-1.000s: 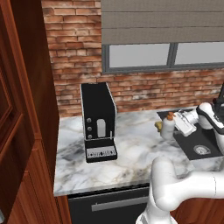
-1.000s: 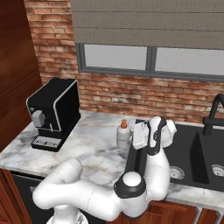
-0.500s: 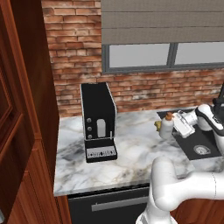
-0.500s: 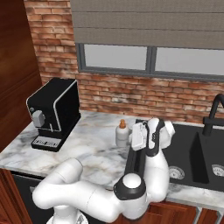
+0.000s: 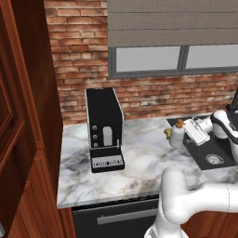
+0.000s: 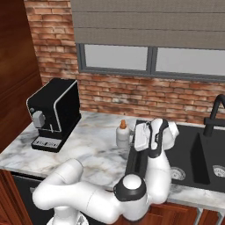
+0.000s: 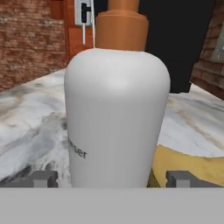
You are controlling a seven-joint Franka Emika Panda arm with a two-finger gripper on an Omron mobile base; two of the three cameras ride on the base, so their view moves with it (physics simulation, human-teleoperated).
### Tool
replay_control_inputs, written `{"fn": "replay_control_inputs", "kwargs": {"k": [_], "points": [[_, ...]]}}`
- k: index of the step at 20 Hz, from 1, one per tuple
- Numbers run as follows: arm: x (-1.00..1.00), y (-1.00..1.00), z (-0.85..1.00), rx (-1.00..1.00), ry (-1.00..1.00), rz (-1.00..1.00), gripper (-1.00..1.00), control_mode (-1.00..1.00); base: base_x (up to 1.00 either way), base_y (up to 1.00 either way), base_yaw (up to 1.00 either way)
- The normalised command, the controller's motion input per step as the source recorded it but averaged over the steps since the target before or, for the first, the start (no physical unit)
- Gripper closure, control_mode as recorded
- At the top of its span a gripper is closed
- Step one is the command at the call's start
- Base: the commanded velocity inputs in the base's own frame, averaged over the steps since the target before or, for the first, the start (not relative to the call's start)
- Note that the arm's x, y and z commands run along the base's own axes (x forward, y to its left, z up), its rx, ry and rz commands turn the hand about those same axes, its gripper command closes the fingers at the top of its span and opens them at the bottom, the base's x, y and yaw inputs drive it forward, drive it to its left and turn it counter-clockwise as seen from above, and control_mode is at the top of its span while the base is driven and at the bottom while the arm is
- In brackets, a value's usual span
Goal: Locate and retrieve the soap dispenser and sponge from the cabinet. Place them next to the sink.
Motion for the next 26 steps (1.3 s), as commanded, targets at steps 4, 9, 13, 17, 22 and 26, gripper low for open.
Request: {"fn": "replay_control_inputs", "kwargs": {"k": [4, 9, 13, 17, 22, 26], "points": [[0.0, -0.39, 0.35, 0.02, 0.09, 0.0, -1.0, -1.0, 0.0, 0.0, 0.0], [-0.23, -0.15, 0.41, -0.01, 0.04, 0.0, -1.0, -1.0, 0.0, 0.0, 0.0], [-0.4, -0.41, 0.29, -0.16, 0.0, 0.0, -1.0, -1.0, 0.0, 0.0, 0.0], [-0.54, -0.64, 0.45, -0.14, 0.0, 0.0, -1.0, -1.0, 0.0, 0.0, 0.0], [-0.6, -0.26, 0.51, -0.1, 0.01, -0.06, -1.0, -1.0, 0.0, 0.0, 0.0], [-0.51, -0.01, 0.37, -0.12, -0.04, -0.17, -1.0, -1.0, 0.0, 0.0, 0.0]]}}
